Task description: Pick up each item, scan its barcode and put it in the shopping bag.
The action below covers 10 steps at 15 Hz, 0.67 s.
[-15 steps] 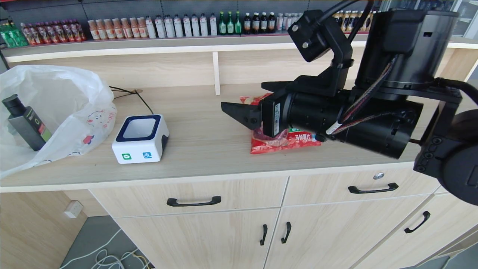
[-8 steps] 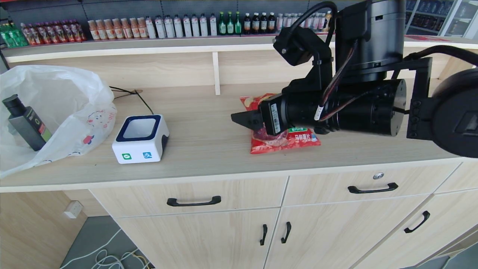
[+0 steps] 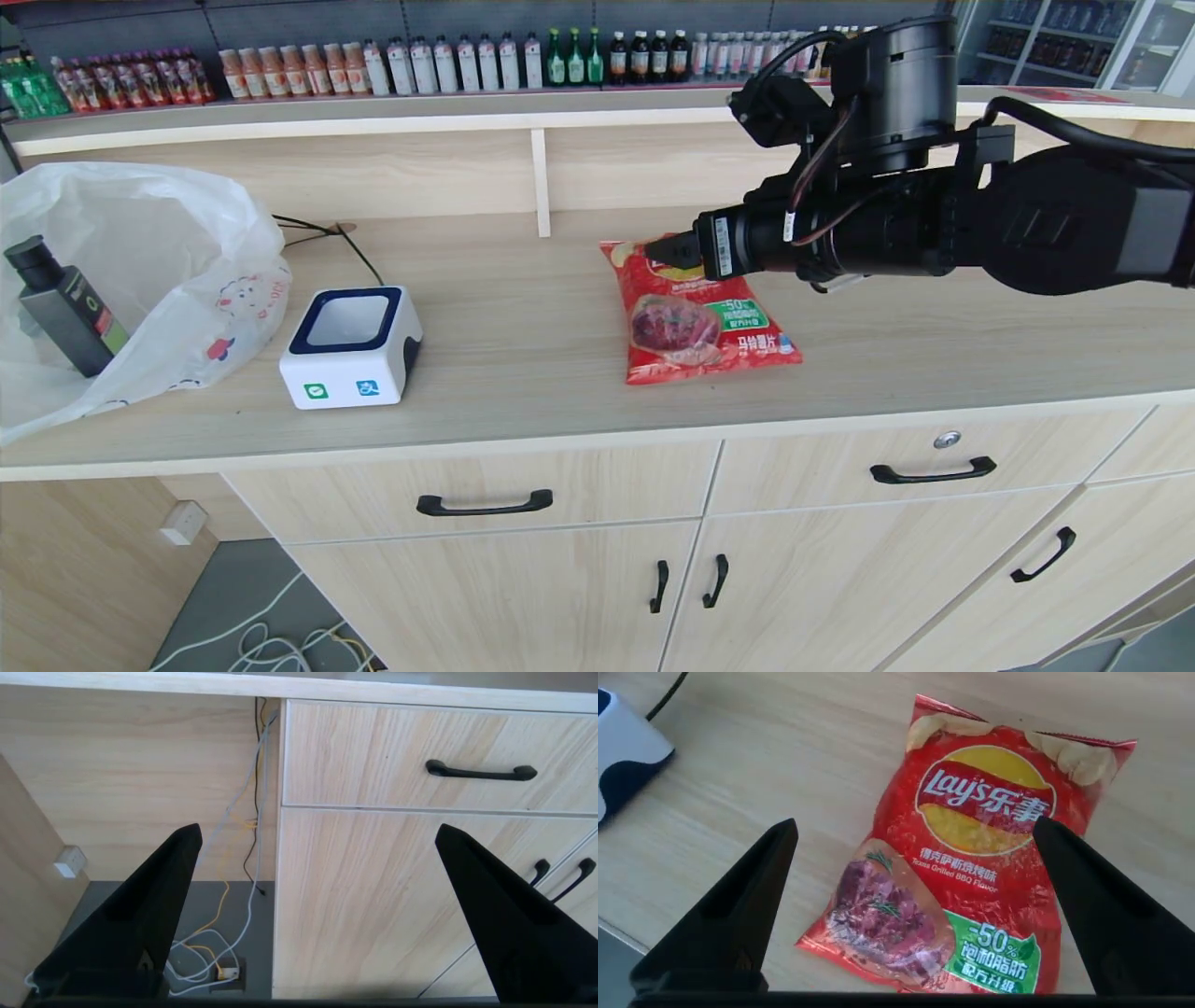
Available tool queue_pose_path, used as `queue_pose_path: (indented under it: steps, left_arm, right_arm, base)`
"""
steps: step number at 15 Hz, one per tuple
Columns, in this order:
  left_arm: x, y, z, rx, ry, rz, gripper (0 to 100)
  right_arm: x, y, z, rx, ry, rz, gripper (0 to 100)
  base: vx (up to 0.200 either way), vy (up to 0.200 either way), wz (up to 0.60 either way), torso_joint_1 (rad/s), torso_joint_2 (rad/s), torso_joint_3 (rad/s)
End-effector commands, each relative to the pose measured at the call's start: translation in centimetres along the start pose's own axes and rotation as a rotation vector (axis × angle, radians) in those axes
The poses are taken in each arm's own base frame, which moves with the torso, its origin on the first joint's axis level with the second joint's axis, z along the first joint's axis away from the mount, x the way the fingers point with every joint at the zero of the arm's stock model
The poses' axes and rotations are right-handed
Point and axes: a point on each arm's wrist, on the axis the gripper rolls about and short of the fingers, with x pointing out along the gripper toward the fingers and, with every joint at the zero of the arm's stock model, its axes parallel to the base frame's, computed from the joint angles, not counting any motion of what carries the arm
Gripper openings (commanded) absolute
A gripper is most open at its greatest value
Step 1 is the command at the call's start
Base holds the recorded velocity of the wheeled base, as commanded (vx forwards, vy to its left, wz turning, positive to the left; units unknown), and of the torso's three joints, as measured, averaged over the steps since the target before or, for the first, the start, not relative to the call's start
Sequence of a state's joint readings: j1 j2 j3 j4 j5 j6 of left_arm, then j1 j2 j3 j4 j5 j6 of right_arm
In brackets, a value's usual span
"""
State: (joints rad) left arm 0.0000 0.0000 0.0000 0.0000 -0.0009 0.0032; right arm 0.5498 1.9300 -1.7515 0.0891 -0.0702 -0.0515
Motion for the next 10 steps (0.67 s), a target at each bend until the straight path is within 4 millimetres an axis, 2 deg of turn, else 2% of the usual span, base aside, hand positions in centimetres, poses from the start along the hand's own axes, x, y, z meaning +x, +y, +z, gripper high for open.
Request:
queue_pose_path:
  steps: [1,3,10]
  left_arm:
    - [0.0,0.0,0.0,0.000,0.000,-0.001,100]
    - [0.0,0.0,0.0,0.000,0.000,0.001,100]
    - [0.0,0.0,0.0,0.000,-0.002,-0.001,100]
  right_arm:
    - [1.2,-1.9,-0.6,0.011,0.020,-0.050,100]
    - [1.6,-2.9,-1.1,0.015,0.035,-0.073,100]
    - [2.4,-2.6,-2.7,0.023,0.093,-0.061,100]
  base:
    - [0.000,0.000,0.00,0.000,0.00,0.000]
    - [0.000,0.000,0.00,0.000,0.00,0.000]
    - [0.000,0.000,0.00,0.000,0.00,0.000]
